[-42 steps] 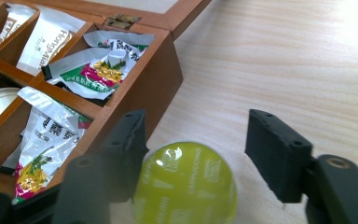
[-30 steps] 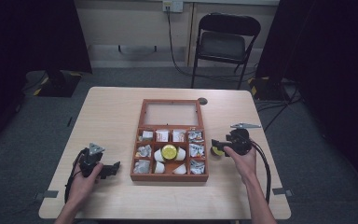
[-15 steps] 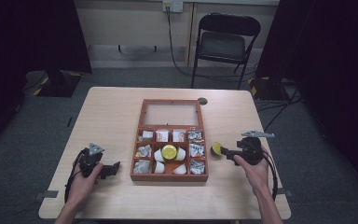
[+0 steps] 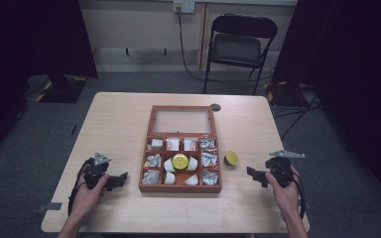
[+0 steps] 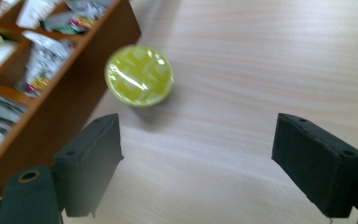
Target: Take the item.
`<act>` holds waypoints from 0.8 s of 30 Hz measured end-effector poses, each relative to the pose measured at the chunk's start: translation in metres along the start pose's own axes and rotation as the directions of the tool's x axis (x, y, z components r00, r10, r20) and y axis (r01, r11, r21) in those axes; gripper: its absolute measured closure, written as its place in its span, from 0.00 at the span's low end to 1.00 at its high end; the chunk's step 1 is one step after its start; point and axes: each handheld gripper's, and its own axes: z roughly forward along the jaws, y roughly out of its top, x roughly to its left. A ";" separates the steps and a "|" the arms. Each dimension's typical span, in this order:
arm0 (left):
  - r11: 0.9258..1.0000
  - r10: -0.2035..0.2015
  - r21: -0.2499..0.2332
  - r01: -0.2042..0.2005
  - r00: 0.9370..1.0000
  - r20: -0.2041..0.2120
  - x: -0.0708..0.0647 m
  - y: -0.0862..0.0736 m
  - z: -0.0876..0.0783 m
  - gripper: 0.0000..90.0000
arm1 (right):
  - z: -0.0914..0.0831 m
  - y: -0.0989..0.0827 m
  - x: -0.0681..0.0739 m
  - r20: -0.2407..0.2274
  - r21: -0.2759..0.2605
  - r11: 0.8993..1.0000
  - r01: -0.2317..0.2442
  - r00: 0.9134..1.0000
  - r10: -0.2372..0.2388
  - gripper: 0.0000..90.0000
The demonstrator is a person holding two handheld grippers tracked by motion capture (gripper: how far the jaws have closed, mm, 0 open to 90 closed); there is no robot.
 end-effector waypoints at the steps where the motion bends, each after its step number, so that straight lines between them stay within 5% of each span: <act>1: 1.000 0.000 0.002 0.000 1.000 0.001 0.000 0.000 0.000 0.00 | 0.000 -0.003 -0.001 0.008 0.006 1.000 0.003 1.000 -0.003 0.17; 10: 1.000 -0.001 0.000 0.001 1.000 0.002 0.000 0.000 0.000 0.00 | 0.012 -0.036 -0.014 0.120 0.080 0.997 0.003 0.993 -0.013 0.16; 24: 1.000 0.001 0.000 -0.001 1.000 0.001 0.001 0.000 0.000 0.00 | 0.015 -0.051 -0.009 0.203 -0.019 0.999 0.027 0.979 -0.023 0.13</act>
